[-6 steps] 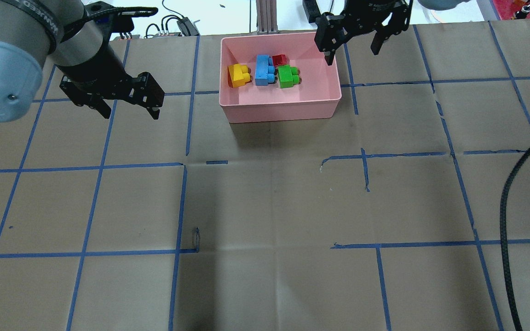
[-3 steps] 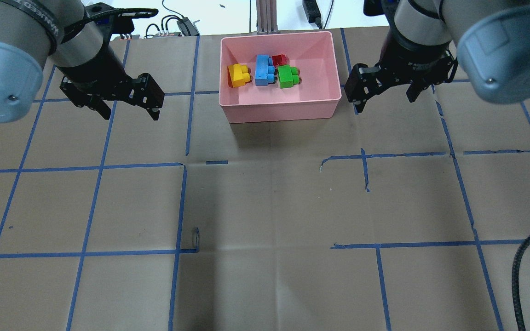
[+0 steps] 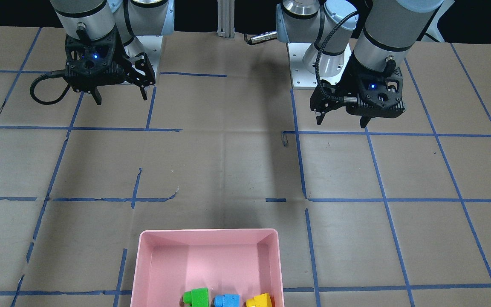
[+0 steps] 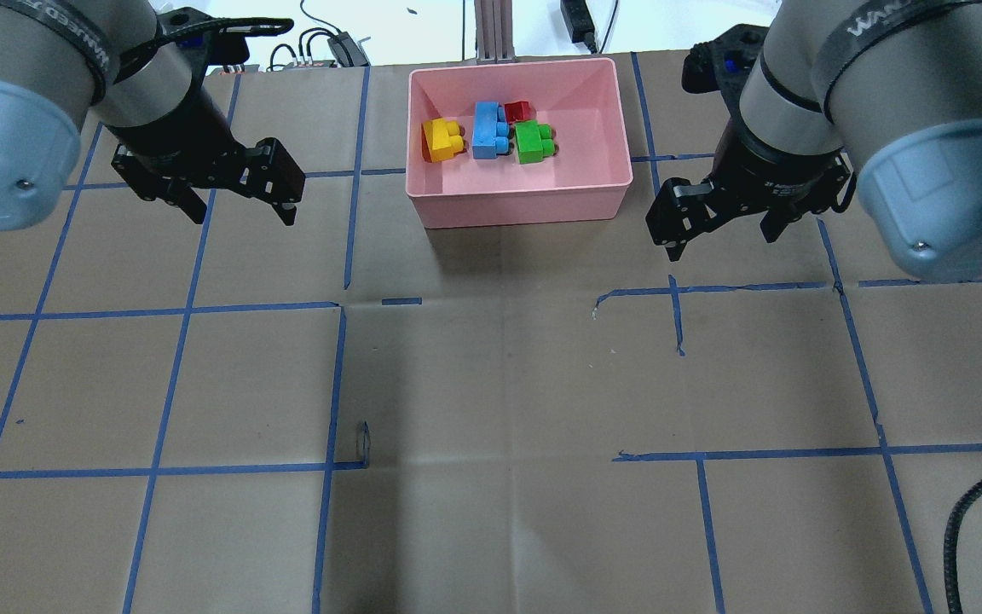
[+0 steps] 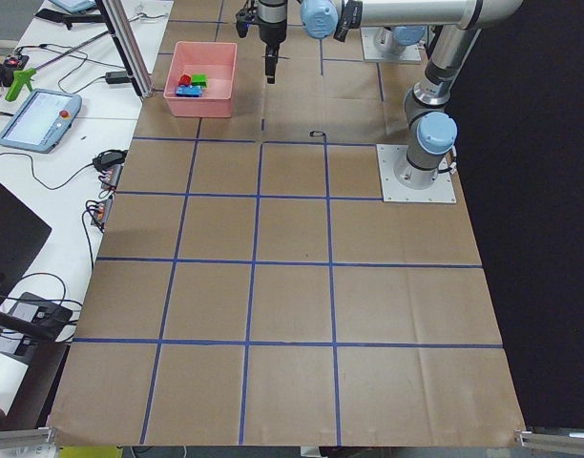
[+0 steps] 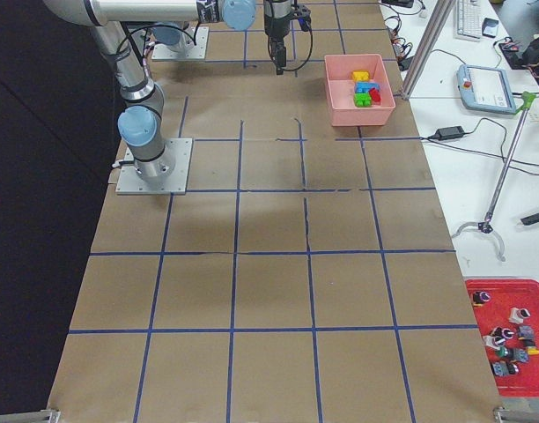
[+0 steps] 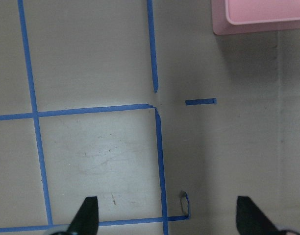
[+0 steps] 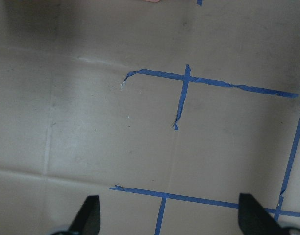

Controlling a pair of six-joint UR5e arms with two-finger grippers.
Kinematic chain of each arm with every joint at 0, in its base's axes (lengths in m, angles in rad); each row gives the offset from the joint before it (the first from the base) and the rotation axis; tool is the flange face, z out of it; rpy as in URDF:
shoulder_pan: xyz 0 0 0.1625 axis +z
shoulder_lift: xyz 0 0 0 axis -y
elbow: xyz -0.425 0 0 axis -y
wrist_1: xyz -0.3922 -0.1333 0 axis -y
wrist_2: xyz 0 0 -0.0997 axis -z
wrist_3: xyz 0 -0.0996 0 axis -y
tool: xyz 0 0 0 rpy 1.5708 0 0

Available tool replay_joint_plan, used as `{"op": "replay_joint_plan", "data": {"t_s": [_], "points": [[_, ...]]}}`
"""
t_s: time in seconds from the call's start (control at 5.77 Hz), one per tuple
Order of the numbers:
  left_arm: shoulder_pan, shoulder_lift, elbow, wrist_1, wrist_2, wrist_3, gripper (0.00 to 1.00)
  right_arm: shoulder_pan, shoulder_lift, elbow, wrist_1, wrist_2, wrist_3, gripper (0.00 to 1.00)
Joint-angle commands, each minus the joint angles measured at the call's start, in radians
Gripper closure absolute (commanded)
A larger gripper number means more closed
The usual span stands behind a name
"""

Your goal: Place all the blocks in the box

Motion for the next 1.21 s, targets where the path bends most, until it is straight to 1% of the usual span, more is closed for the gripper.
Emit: {"op": "replay_joint_plan", "data": {"t_s": [0.0, 0.87, 1.04], "points": [[0.0, 0.003, -0.006, 0.002, 0.001, 0.002, 0.0, 0.0, -0.001, 0.013, 0.0, 0.004, 0.003, 0.0], [0.0, 0.005, -0.009, 0.002, -0.001, 0.0, 0.0, -0.003, 0.003, 0.007, -0.005, 0.005, 0.002, 0.0], [0.0, 0.007, -0.012, 0.002, -0.001, 0.0, 0.0, -0.002, 0.003, 0.016, -0.064, 0.004, 0.003, 0.0]]}}
